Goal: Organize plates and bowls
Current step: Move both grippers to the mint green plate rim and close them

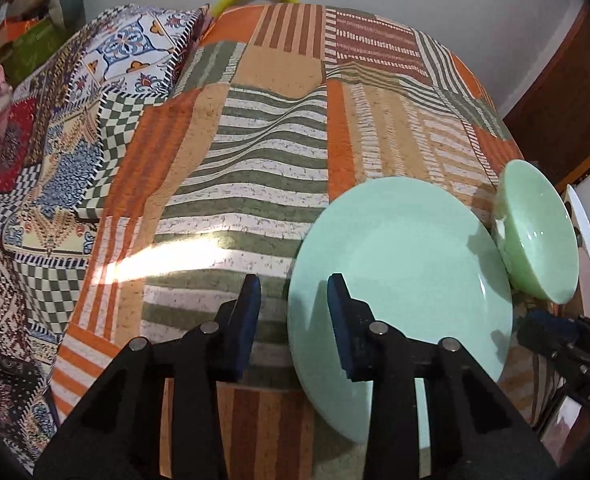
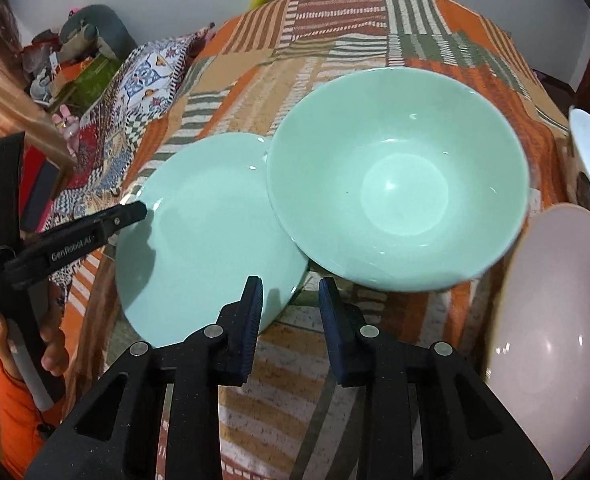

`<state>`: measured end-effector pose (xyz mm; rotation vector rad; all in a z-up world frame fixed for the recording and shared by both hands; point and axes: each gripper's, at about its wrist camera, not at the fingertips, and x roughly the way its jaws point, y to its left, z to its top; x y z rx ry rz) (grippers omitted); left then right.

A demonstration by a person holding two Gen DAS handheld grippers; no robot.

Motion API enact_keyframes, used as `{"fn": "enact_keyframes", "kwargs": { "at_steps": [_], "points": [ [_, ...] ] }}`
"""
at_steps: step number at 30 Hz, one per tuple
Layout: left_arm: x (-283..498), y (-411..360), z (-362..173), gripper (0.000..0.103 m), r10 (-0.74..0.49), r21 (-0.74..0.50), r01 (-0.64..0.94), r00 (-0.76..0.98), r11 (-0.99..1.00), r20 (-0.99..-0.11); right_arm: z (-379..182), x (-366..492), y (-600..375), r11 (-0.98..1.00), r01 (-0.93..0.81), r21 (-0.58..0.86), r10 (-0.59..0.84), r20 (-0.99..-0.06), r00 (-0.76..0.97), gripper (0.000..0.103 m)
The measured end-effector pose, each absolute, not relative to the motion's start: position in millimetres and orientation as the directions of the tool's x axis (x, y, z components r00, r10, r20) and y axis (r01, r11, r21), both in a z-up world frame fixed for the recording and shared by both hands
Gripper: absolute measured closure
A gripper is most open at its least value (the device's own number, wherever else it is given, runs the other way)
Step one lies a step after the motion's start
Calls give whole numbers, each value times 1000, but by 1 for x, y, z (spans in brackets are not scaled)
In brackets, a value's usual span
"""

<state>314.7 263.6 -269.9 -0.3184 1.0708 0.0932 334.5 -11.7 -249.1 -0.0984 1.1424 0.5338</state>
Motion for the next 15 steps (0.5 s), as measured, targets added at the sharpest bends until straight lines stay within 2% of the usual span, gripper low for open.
{"fn": "enact_keyframes", "kwargs": {
  "at_steps": [4, 7, 9, 15],
  "points": [
    [321, 266, -274, 70, -106, -239, -221, 484, 946, -869, -257, 340, -4, 869, -470, 153, 320, -899, 298, 77],
    [322, 263, -276, 72, -132, -255, -200, 484, 946, -865, -262, 346, -3, 866, -467, 175, 328, -906, 268, 83],
    [322, 261, -276, 79, -146, -260, -180, 480, 949, -865, -264, 347, -1, 866, -469, 176, 326, -908, 261, 83],
    [317, 257, -274, 82, -118, -222, -175, 466, 959, -877, -263, 347, -1, 865, -475, 159, 311, -914, 260, 85]
  ]
}}
